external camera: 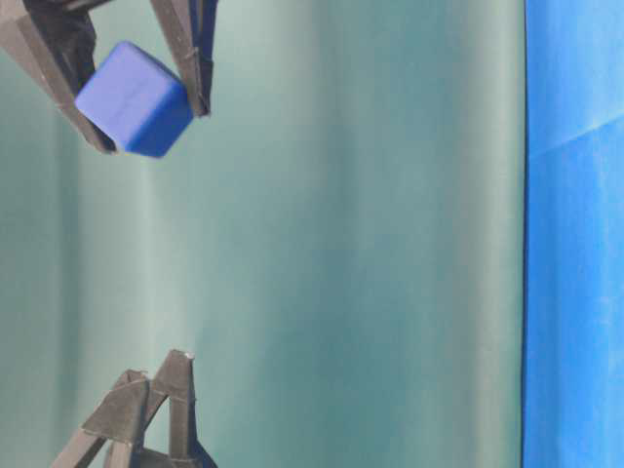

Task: Handover the blue block to the right arm after grasping it with the left arm, then place it in the designated position.
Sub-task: 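Open the left gripper and pull the cube away with the right gripper, then carry the cube with the right gripper toward the table center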

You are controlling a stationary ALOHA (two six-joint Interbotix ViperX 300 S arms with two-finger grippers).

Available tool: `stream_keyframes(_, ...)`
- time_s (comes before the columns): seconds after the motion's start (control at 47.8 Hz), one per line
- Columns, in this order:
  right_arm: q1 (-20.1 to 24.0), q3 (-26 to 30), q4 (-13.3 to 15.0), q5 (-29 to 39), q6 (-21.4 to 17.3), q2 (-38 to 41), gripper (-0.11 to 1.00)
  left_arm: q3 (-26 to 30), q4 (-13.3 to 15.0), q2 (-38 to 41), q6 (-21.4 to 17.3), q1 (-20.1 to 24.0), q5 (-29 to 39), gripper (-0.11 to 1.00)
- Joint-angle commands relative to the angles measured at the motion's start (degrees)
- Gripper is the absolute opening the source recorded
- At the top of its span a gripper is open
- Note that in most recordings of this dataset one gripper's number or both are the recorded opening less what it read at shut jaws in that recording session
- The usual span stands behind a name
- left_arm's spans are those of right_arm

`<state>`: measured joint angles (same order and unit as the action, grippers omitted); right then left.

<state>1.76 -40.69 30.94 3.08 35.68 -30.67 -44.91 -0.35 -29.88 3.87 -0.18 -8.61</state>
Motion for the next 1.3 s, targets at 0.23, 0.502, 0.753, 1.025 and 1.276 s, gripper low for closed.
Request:
stream_keyframes(0.23, 0.3, 0.7, -0.2, 0.2, -0.1, -0.7, 0.48, 0.5, -0.1, -0.5, 0.0, 0.0, 0.4, 0.91)
stream_keyframes(0.502, 0.3, 0.7, -5.7, 0.2, -5.5, -1.1, 0.48, 0.5, -0.1, -0.6, 0.0, 0.0, 0.5, 0.91)
stream_keyframes(0.753, 0.3, 0.9, -12.7, -0.1, -21.0, -2.4, 0.48, 0.5, -0.1, -0.5, 0.0, 0.0, 0.5, 0.91)
stream_keyframes(1.025, 0.3, 0.4, -14.2, 0.4, -40.8, -5.0, 0.48, 0.6, -0.1, -0.4, 0.0, -0.2, 0.5, 0.91)
stream_keyframes(1.276, 0.3, 0.4, -14.1, 4.0, -49.7, -5.7, 0.48, 1.0, -0.1, 0.0, 0.0, -0.8, 0.5, 0.91)
